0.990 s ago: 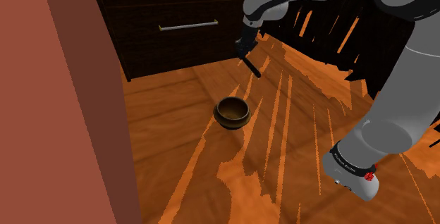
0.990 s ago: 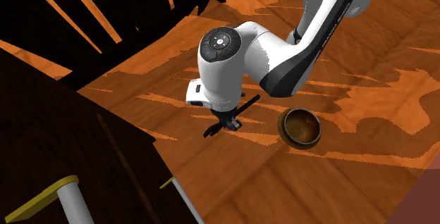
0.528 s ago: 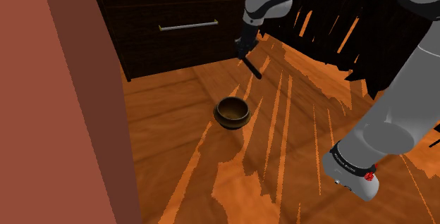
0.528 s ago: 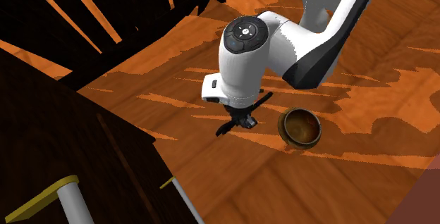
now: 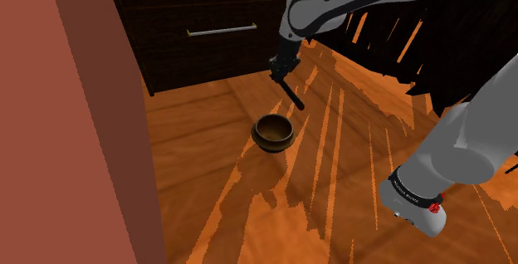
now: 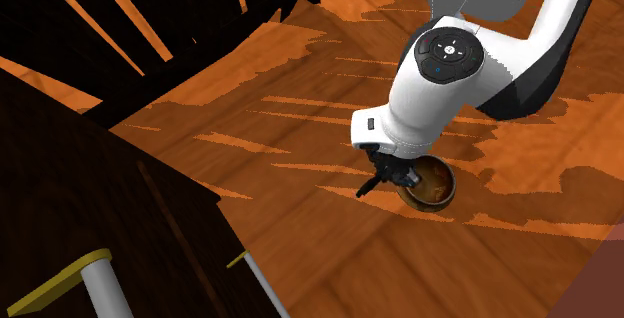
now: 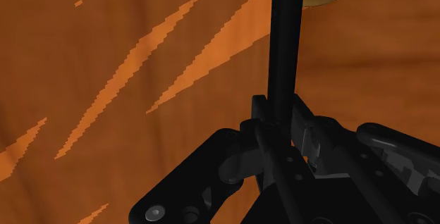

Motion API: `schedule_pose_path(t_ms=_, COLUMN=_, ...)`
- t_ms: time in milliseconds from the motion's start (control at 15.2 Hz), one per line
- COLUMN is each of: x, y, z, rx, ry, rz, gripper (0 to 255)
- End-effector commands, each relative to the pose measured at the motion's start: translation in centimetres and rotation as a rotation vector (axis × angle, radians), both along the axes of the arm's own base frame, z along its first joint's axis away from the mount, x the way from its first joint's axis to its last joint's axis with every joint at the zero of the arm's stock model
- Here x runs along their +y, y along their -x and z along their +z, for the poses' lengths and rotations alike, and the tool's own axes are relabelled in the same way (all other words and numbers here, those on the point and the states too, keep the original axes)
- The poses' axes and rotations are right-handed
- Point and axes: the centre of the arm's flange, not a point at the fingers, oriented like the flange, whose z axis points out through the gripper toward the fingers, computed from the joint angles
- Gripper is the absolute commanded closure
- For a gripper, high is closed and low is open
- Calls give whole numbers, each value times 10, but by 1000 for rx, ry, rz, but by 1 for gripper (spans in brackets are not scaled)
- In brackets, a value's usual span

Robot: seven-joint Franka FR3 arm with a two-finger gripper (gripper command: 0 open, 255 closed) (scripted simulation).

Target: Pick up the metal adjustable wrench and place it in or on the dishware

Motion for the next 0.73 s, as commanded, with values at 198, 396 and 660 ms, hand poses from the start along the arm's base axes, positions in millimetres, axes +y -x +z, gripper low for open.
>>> schedule_pose_path(t_ms=198, x=50, y=43, z=2, rx=0, ry=0, rz=-1, gripper=255)
schedule_pose_path(t_ms=396, x=81, y=67, z=3, rx=0, ry=0, rz=-1, gripper=255)
schedule_pose_path(t_ms=660, x=92, y=76, z=-13, rx=0, ry=0, rz=-1, gripper=255)
